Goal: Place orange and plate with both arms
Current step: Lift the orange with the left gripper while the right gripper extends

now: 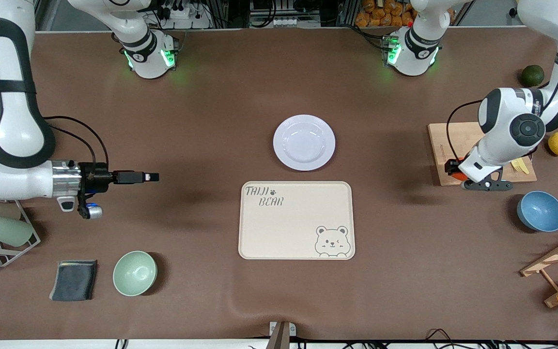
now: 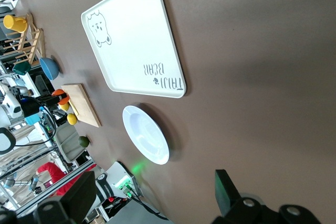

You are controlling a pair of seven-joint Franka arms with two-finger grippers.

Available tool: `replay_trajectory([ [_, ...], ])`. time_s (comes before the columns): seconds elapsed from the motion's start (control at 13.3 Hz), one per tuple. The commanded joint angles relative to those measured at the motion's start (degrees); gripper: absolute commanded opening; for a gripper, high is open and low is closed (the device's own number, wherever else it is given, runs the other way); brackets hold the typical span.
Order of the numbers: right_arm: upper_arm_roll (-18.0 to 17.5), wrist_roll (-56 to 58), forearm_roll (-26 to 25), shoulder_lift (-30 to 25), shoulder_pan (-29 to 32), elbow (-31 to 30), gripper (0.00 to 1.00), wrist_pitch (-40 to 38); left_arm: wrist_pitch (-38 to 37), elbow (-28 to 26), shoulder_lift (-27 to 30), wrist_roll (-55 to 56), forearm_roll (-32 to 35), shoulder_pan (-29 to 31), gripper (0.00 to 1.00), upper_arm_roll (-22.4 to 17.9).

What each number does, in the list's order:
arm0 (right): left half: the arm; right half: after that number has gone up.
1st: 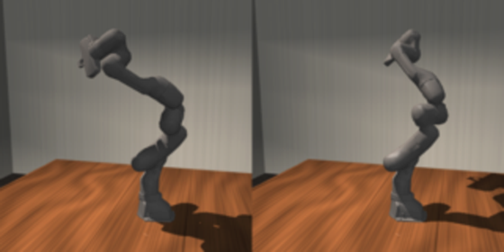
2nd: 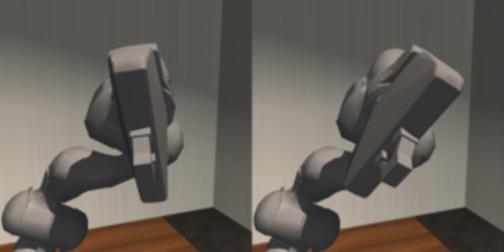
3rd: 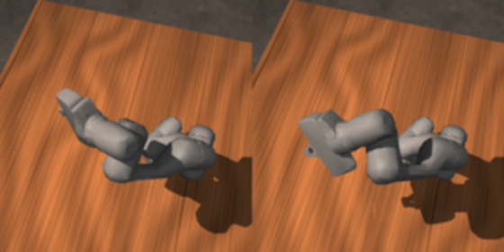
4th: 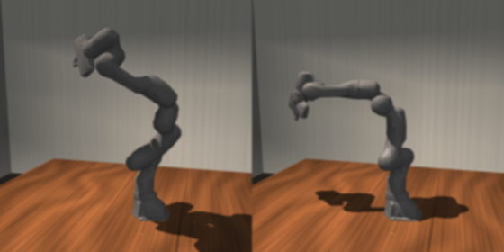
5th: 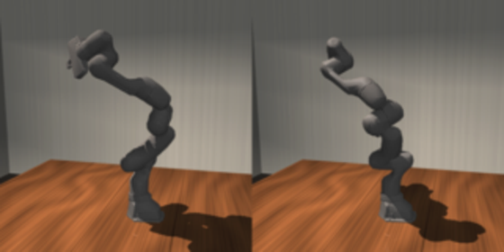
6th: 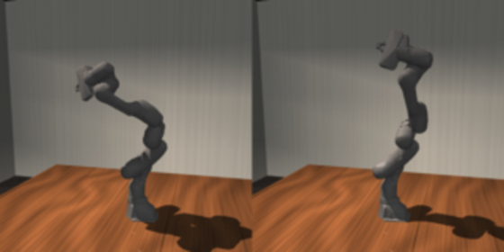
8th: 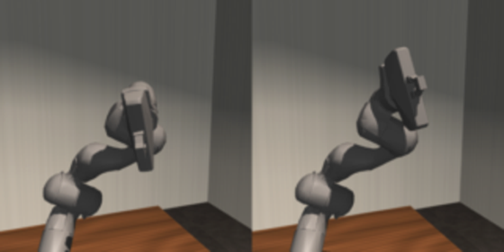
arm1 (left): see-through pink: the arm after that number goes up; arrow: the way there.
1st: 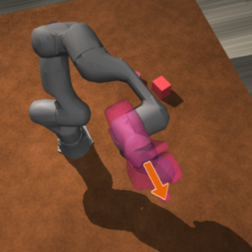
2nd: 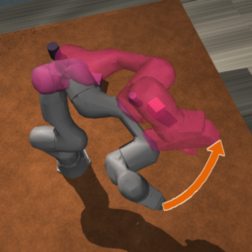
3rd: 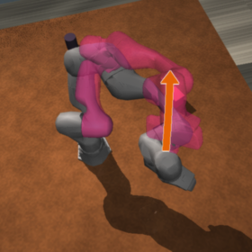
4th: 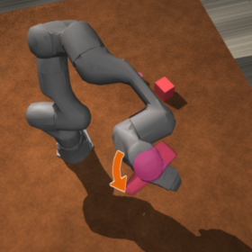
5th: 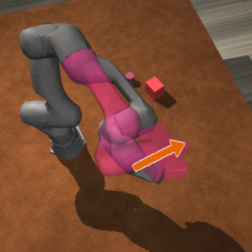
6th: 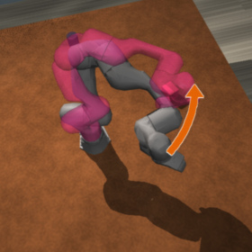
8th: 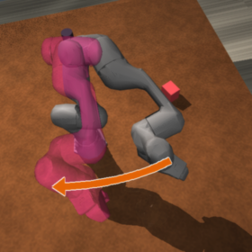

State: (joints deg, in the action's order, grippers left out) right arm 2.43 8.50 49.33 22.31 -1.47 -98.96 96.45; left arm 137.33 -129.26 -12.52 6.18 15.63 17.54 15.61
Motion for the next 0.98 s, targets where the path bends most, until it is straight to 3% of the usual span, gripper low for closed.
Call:
replay_trajectory([
  [0.0,-0.1,0.6,1.7,0.1,-0.4,-0.3,1.0,1.0,-4.2,1.5,1.6,6.6,-2.9,0.3,0.0,6.0],
  [0.53,-0.1,3.1,3.7,2.9,-0.4,-1.8,1.0,2.5,-9.2,3.2,0.9,28.6,-3.7,-0.1,0.0,23.5],
  [0.9,-0.1,9.1,11.2,3.2,-3.5,-8.8,1.0,8.9,-9.4,7.4,-2.1,42.1,-5.8,-2.3,0.0,32.6],
])
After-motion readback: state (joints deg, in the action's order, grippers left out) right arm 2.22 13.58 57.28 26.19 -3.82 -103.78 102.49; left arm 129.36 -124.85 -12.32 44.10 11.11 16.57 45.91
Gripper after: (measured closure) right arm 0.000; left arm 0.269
